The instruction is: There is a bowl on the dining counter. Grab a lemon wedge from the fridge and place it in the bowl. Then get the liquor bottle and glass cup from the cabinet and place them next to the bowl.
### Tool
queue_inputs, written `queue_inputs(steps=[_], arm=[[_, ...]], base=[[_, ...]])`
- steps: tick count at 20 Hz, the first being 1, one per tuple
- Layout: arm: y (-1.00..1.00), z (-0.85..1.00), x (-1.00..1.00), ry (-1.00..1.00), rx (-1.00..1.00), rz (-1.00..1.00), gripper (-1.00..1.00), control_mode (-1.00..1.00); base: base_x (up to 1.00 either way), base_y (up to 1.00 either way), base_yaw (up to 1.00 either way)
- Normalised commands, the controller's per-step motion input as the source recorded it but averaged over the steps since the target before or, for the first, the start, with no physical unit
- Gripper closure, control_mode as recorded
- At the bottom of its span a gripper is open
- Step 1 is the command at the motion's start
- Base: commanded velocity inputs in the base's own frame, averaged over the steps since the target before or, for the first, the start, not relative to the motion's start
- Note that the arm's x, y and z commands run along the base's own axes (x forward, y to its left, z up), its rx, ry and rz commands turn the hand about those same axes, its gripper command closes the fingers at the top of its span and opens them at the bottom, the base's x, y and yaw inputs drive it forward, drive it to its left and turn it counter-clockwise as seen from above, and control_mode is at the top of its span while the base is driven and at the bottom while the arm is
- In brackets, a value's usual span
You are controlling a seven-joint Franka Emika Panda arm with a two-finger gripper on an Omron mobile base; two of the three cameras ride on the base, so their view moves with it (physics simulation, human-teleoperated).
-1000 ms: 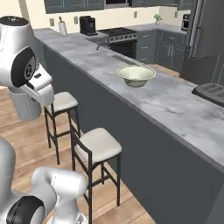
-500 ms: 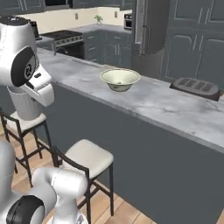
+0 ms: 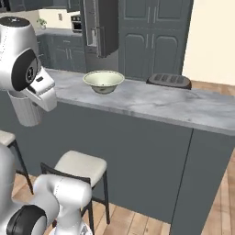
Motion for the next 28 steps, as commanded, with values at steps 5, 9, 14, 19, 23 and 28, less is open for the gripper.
queue_inputs(steps=[5,9,14,19,23,28], arm=[[0.00,0.00,0.00,0.00,0.00,0.00,1.00,1.00],[-0.09,0.00,0.77,0.00,0.00,-0.37,1.00,-1.00],[-0.08,0.00,0.71,-0.01,0.00,-0.19,1.00,-1.00],[0.50,0.00,0.91,-0.02,0.00,-0.01,1.00,-1.00],[0.64,0.00,0.98,-0.01,0.00,-0.06,1.00,-1.00],[0.45,-0.01,1.00,0.00,-0.02,-0.14,1.00,-1.00]], base=[[0.69,0.28,-0.49],[0.00,0.00,0.00],[0.00,0.00,0.00],[0.00,0.00,0.00],[0.00,0.00,0.00],[0.00,0.00,0.00]])
